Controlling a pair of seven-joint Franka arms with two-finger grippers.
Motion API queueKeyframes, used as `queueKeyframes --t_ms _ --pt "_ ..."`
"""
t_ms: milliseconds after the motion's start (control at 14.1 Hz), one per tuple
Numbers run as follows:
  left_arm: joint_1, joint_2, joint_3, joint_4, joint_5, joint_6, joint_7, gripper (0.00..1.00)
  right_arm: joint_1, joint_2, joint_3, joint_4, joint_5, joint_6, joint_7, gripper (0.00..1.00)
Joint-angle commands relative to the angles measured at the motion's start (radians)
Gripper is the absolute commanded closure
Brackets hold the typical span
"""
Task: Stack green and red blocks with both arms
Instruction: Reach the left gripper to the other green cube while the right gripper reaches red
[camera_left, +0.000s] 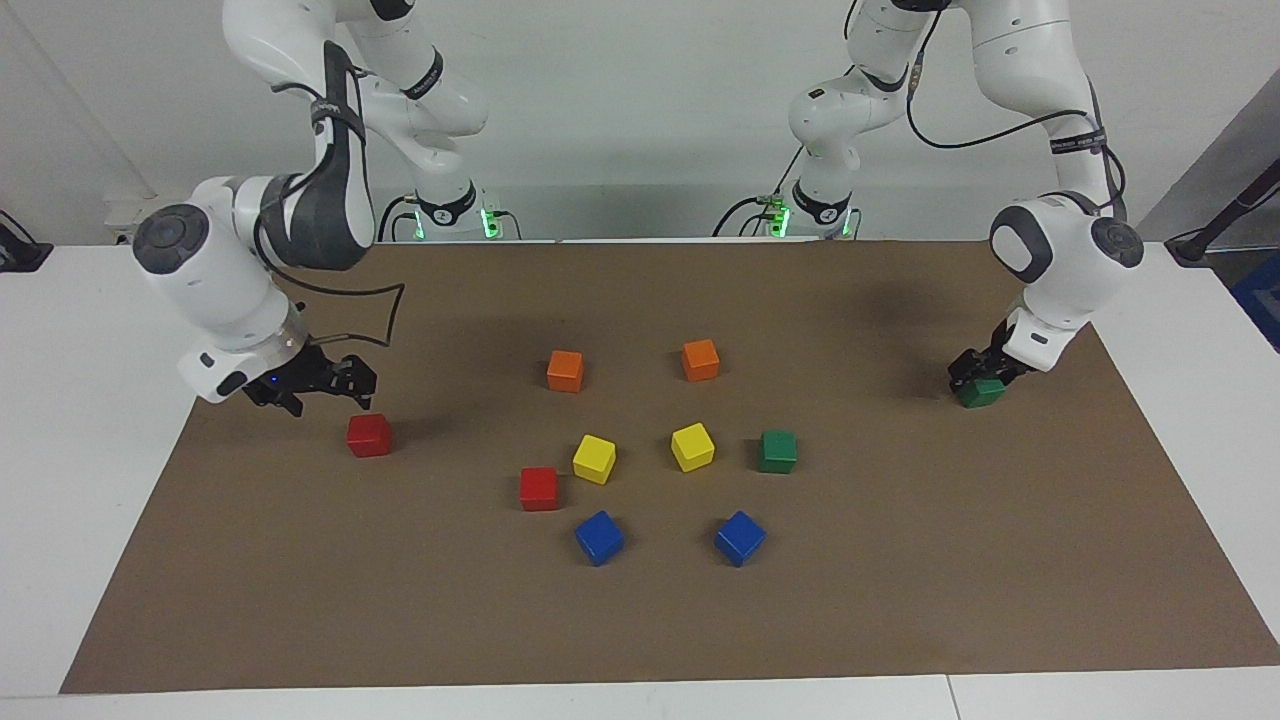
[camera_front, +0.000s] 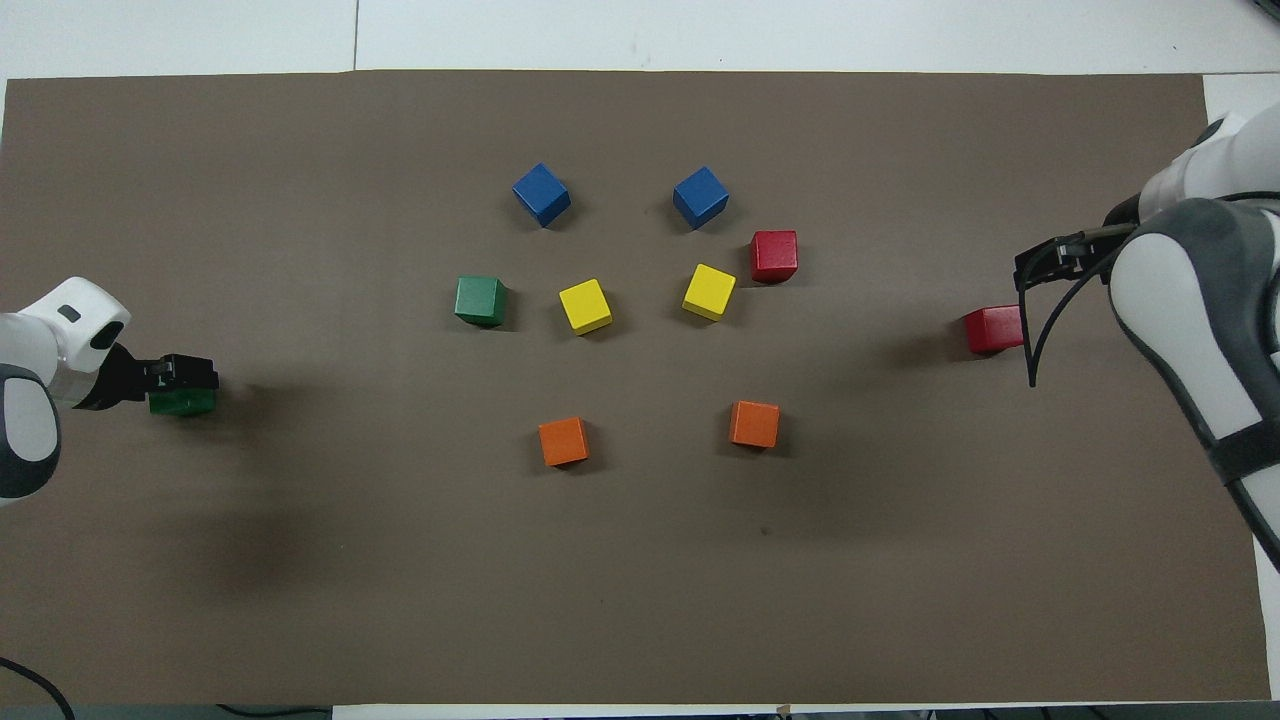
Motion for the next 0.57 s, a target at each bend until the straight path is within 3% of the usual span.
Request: queueKeyframes --t_ms 0,213,497 --pt "-0.046 0.009 0.009 0.179 0.007 -0.176 -0.017 0.00 0.063 0.125 0.006 0.240 -0.031 -0.131 0.141 0.00" --pt "-0.126 0.024 0.009 0.325 0.022 -0.273 -0.026 0.00 0.181 0.197 0.006 0.371 -0.054 -0.161 0.283 0.00" --pt "-0.281 0.070 0.006 0.448 0.025 -0.324 -0.179 0.00 0.281 0.259 0.007 0.381 -0.057 -0.060 0.413 0.00"
